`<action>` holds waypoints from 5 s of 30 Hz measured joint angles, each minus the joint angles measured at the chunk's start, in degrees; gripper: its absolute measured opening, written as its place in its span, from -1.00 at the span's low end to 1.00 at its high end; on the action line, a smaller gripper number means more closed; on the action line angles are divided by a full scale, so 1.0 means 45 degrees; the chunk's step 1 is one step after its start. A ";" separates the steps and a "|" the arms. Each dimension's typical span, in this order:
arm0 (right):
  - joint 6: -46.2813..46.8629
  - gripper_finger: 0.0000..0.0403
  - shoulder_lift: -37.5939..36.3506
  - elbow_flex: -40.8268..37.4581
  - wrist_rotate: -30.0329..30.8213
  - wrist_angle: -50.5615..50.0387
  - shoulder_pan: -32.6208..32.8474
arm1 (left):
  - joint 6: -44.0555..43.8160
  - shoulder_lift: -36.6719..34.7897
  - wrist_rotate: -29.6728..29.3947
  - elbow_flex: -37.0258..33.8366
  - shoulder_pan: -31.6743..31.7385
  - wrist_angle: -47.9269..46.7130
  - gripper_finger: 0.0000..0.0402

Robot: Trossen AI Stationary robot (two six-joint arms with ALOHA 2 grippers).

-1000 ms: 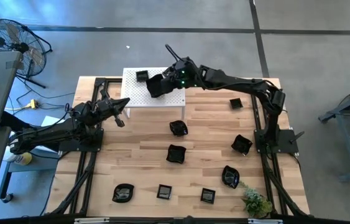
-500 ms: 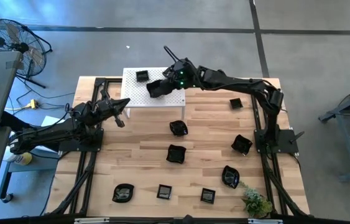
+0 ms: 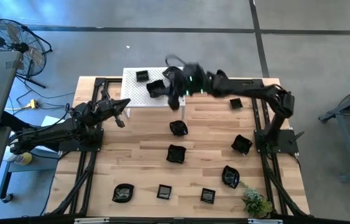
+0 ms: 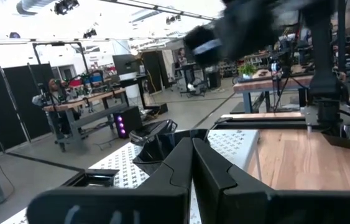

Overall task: Pick & Place Mini shaped plates
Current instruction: Stack the black leaf-shaped plate on top of the black leaf-shaped plate on the shelf

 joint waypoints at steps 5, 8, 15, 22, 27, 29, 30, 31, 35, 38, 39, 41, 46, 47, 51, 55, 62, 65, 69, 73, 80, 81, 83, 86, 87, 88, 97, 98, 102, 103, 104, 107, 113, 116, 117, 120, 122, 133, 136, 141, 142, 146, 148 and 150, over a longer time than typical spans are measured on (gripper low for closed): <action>-0.0284 -0.98 -0.1448 -0.4338 0.0056 0.4596 0.0902 | -0.0036 0.0004 0.0016 0.0000 0.0000 -0.0100 -0.99; 0.0029 -0.98 -0.2447 -0.6930 0.0476 0.7349 0.1341 | -0.0019 0.0006 0.0213 0.0000 0.0000 -0.0362 -0.99; 0.0275 -0.99 -0.5178 -1.1215 0.2681 0.9223 0.2755 | -0.0010 0.0174 0.0301 0.0000 0.0000 -0.0384 -0.99; 0.1287 -0.99 -0.7726 -1.3611 0.4714 0.8408 0.4223 | 0.0019 0.0267 0.0583 0.0000 0.0000 -0.0383 -0.99; 0.3273 -0.96 -0.7954 -1.5059 0.5483 0.8268 0.4645 | 0.0019 0.0267 0.0767 0.0000 -0.0002 -0.0378 -0.99; 0.3853 -0.95 -0.7902 -1.5281 0.5778 0.8284 0.4741 | 0.0019 0.0267 0.0767 0.0000 0.0000 -0.0370 -0.99; 0.4032 -0.94 -0.7897 -1.5352 0.5807 0.8196 0.4774 | 0.0017 0.0267 0.0767 0.0000 0.0000 -0.0378 -0.99; 0.4129 -0.92 -0.7893 -1.5359 0.5798 0.7992 0.4780 | 0.0019 0.0267 0.0762 0.0000 0.0000 -0.0378 -0.99; 0.4660 -0.82 -0.7897 -1.4699 0.4936 0.6346 0.4844 | 0.0015 0.0350 0.0762 0.0000 -0.0002 -0.0382 -0.99; 0.5376 -0.69 -0.7892 -1.3757 0.3588 0.2990 0.5183 | 0.0015 0.0499 0.0762 0.0000 0.0000 -0.0381 -0.99; 0.5616 -0.64 -0.7892 -1.3441 0.3247 0.1722 0.5338 | 0.0015 0.0563 0.0762 0.0000 0.0000 -0.0383 -0.99; 0.5855 -0.55 -0.7892 -1.2940 0.2511 -0.0500 0.5699 | 0.0015 0.0692 0.0762 0.0000 -0.0001 -0.0378 -0.99; 0.5899 -0.40 -0.7892 -1.2627 0.0778 -0.3045 0.6842 | 0.0034 0.1008 0.0757 0.0000 0.0000 -0.0344 -0.99; 0.5987 -0.39 -0.7892 -1.2631 0.0614 -0.3163 0.7011 | 0.0034 0.1068 0.0752 0.0000 0.0000 -0.0276 -0.99; 0.6094 -0.40 -0.7649 -1.2635 -0.0281 -0.3054 0.7451 | 0.0040 0.1248 0.0748 0.0000 -0.0002 0.0003 -0.99; 0.5781 -0.43 -0.6790 -1.2621 -0.1153 -0.2527 0.7718 | 0.0063 0.1400 0.0743 0.0000 0.0000 0.0113 -0.99; 0.3627 -0.46 -0.4737 -1.1641 -0.1927 -0.2984 0.8096 | 0.0063 0.1432 0.0738 0.0000 0.0000 0.0112 -0.99; 0.2499 -0.46 -0.4115 -1.0883 -0.1975 -0.3663 0.8107 | 0.0063 0.1432 0.0738 0.0000 0.0000 0.0112 -0.99; 0.1399 -0.46 -0.3547 -1.0309 -0.2264 -0.4895 0.8120 | 0.0063 0.1432 0.0738 0.0000 0.0000 0.0115 -0.99; 0.0564 -0.46 -0.3372 -1.0171 -0.2443 -0.5486 0.8249 | 0.0063 0.1432 0.0738 0.0000 -0.0001 0.0108 -0.99; 0.0373 -0.50 -0.3370 -1.0216 -0.2433 -0.5559 0.8282 | 0.0063 0.1432 0.0736 0.0000 0.0000 0.0102 -0.99; 0.0379 -0.52 -0.3370 -1.0216 -0.2435 -0.5559 0.8282 | 0.0063 0.1432 0.0713 0.0000 0.0000 0.0102 -0.99; 0.0462 -0.58 -0.3370 -1.0216 -0.2435 -0.5559 0.8291 | 0.0063 0.1432 0.0700 0.0000 0.0000 0.0102 -0.99; 0.0616 -0.69 -0.3370 -1.0216 -0.2380 -0.5574 0.8291 | 0.0063 0.1432 0.0680 0.0000 -0.0001 0.0102 -0.99; 0.0692 -0.73 -0.3370 -1.0216 -0.2288 -0.5596 0.8291 | 0.0063 0.1432 0.0678 0.0000 0.0000 0.0102 -0.99; 0.0730 -0.77 -0.3370 -1.0216 -0.2229 -0.5637 0.8281 | 0.0063 0.1432 0.0675 0.0000 0.0000 0.0102 -0.99; 0.2106 -0.96 -0.3913 -1.0182 -0.1565 -0.5866 0.7688 | 0.0063 0.1432 0.0668 0.0000 -0.0003 0.0102 -0.99; 0.2201 -0.96 -0.4126 -1.0177 -0.1539 -0.5909 0.7585 | 0.0063 0.1432 0.0665 0.0000 -0.0002 0.0102 -0.99; 0.2642 -0.99 -0.5152 -1.0167 -0.1206 -0.6284 0.7001 | 0.0063 0.1432 0.0663 0.0000 -0.0002 0.0102 -0.99; 0.2740 -0.99 -0.5424 -1.0167 -0.1092 -0.6338 0.6805 | 0.0063 0.1432 0.0660 0.0000 0.0000 0.0102 -0.99; 0.2888 -0.98 -0.5704 -1.0167 -0.1034 -0.6397 0.6569 | 0.0063 0.1432 0.0660 0.0000 0.0000 0.0102 -0.99; 0.3281 -0.99 -0.6419 -1.0167 -0.0989 -0.6640 0.5728 | 0.0063 0.1432 0.0655 0.0000 0.0000 0.0102 -0.99; 0.3046 -0.93 -0.7158 -1.0167 -0.0941 -0.7301 0.4647 | 0.0024 0.1432 0.0638 0.0000 0.0000 0.0102 -0.99; 0.2468 -0.82 -0.6837 -1.0167 -0.0890 -0.7230 0.4960 | 0.0019 0.1432 0.0637 0.0000 0.0000 0.0102 -0.99; 0.2344 -0.77 -0.6616 -1.0167 -0.0835 -0.7085 0.5103 | 0.0019 0.1432 0.0641 0.0000 -0.0005 0.0098 -0.99; 0.2089 -0.61 -0.5786 -1.0167 -0.1113 -0.6447 0.5476 | 0.0019 0.1432 0.0641 0.0000 0.0000 0.0083 -0.99; 0.1998 -0.52 -0.5219 -1.0167 -0.1388 -0.6002 0.5749 | 0.0019 0.1432 0.0641 0.0000 -0.0002 0.0078 -0.99; 0.1507 -0.42 -0.3185 -1.0167 -0.3199 -0.4571 0.6601 | 0.0015 0.1429 0.0650 -0.0005 0.0000 0.0068 -0.99; 0.1465 -0.47 -0.2906 -1.0172 -0.3300 -0.4541 0.6601 | 0.0015 0.1428 0.0656 -0.0005 -0.0001 0.0064 -0.99; 0.1149 -0.62 -0.2541 -1.0180 -0.3300 -0.4525 0.6601 | 0.0010 0.1428 0.0665 -0.0003 0.0000 0.0068 -0.99; 0.1134 -0.65 -0.2535 -1.0217 -0.3300 -0.4492 0.6601 | 0.0010 0.1430 0.0669 -0.0005 0.0000 0.0068 -0.99; 0.1204 -0.79 -0.2556 -1.0230 -0.3299 -0.4468 0.6536 | 0.0010 0.1432 0.0670 -0.0005 0.0000 0.0078 -0.99; 0.1411 -0.87 -0.2569 -1.0230 -0.3309 -0.4447 0.6451 | 0.0005 0.1428 0.0670 -0.0005 -0.0002 0.0083 -0.99; 0.1576 -0.95 -0.2569 -1.0230 -0.3309 -0.4447 0.6342 | 0.0005 0.1429 0.0669 -0.0005 -0.0005 0.0083 -0.99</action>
